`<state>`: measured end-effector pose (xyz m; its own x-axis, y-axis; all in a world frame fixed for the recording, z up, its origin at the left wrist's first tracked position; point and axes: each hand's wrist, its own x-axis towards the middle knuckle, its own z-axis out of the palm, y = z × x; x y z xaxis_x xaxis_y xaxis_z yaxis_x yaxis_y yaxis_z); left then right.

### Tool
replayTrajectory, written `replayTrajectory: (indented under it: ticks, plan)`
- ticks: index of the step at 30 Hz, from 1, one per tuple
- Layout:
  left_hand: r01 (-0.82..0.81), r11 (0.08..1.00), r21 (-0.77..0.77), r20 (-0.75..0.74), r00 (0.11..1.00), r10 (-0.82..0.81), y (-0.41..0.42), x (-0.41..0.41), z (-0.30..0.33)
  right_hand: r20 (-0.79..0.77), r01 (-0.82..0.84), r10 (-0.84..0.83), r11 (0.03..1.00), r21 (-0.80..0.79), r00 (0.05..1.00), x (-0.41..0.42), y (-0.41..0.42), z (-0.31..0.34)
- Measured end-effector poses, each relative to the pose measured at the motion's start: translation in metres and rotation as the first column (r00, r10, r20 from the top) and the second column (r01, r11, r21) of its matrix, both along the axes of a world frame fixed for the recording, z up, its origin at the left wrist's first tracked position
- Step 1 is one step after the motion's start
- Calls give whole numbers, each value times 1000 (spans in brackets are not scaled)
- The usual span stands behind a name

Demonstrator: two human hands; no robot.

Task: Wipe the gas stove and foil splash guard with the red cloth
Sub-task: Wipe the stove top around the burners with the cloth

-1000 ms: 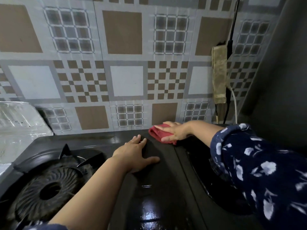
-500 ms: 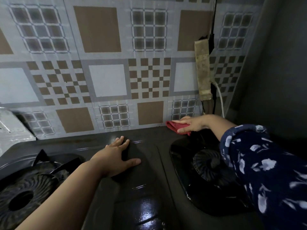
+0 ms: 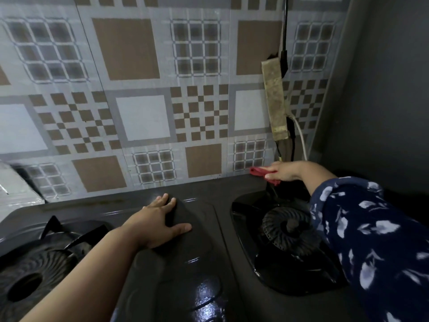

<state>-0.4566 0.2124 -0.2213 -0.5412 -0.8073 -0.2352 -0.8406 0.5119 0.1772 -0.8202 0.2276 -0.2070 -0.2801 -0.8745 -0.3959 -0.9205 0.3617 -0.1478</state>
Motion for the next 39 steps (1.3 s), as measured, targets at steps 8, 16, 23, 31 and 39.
replayTrajectory:
  ticks: [8, 16, 23, 31, 39]
  plan:
    - [2, 1000, 13, -33, 999, -2, -3, 1, 1, -87, -262, 286, 939, 222, 954, 139, -50, 17]
    - [-62, 985, -159, -36, 998, 57, -12, 67, 16, -187, -358, 378, 924, 133, 907, 250, -38, 0]
    - [-254, 952, -168, -86, 966, 243, -17, 158, 29, -140, -451, 450, 892, 25, 882, 327, -50, -8]
    - [-449, 889, -87, -107, 892, 439, -28, 248, 19, -59, -575, 575, 818, 14, 816, 373, -105, -5]
    - [-464, 886, -1, -168, 873, 458, -25, 266, 11, 51, -697, 697, 717, -13, 716, 448, -138, 7]
